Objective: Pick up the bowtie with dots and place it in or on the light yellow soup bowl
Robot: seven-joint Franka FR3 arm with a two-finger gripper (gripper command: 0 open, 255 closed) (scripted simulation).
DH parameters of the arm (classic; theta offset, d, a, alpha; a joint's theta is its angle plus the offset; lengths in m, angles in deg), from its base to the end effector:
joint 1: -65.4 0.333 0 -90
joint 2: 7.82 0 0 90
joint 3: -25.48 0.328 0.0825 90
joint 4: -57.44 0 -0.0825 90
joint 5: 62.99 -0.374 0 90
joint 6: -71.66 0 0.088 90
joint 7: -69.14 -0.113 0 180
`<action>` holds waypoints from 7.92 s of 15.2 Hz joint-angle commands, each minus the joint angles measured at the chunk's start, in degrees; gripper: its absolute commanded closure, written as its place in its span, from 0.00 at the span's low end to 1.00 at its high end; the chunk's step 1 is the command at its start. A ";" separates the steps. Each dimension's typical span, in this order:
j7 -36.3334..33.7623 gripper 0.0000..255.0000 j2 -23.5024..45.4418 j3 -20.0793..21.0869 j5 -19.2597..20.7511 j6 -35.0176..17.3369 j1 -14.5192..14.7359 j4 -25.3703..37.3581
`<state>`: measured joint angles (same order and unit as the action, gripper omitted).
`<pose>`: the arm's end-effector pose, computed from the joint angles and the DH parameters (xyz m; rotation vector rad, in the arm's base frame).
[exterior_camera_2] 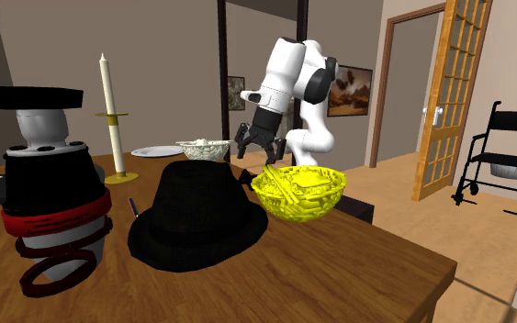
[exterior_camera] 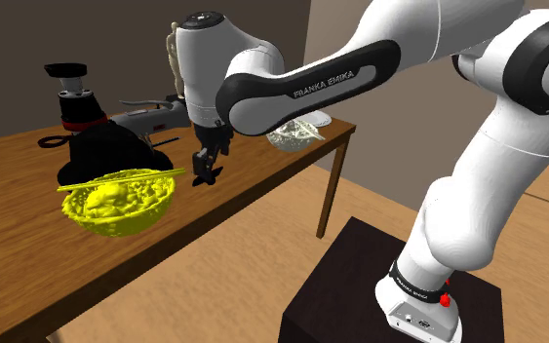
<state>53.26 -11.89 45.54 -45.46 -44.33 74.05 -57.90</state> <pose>0.4777 0.2442 0.5027 2.8331 0.4986 0.2692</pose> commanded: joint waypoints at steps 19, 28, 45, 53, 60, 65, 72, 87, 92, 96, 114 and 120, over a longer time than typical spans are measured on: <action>-1.29 1.00 2.74 -0.30 2.09 -4.96 -0.44 -2.40; -0.09 1.00 1.85 -0.29 1.20 -2.24 -0.40 -0.33; 4.00 1.00 0.27 -0.22 -0.93 9.83 -0.23 10.83; 5.48 1.00 0.85 -0.04 -1.12 15.85 -0.11 17.56; 10.29 1.00 -2.73 -2.43 -2.62 16.54 -1.96 16.16; 17.36 1.00 -8.25 -7.03 -4.26 13.85 -4.57 10.04; 27.19 1.00 -13.29 -13.82 -5.07 10.99 -7.81 4.53; 40.71 1.00 -15.83 -24.09 -4.78 4.06 -12.46 -1.96; 40.00 1.00 -16.05 -24.22 -4.40 0.31 -12.57 -5.98; 39.41 1.00 -16.00 -24.32 -4.06 -2.71 -12.67 -8.98; 39.47 0.00 -17.75 -23.54 -4.49 2.30 -12.29 -5.83; 39.53 0.00 -18.10 -23.32 -4.61 3.80 -12.20 -4.72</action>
<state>92.77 -29.98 22.23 -50.07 -40.60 61.86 -62.66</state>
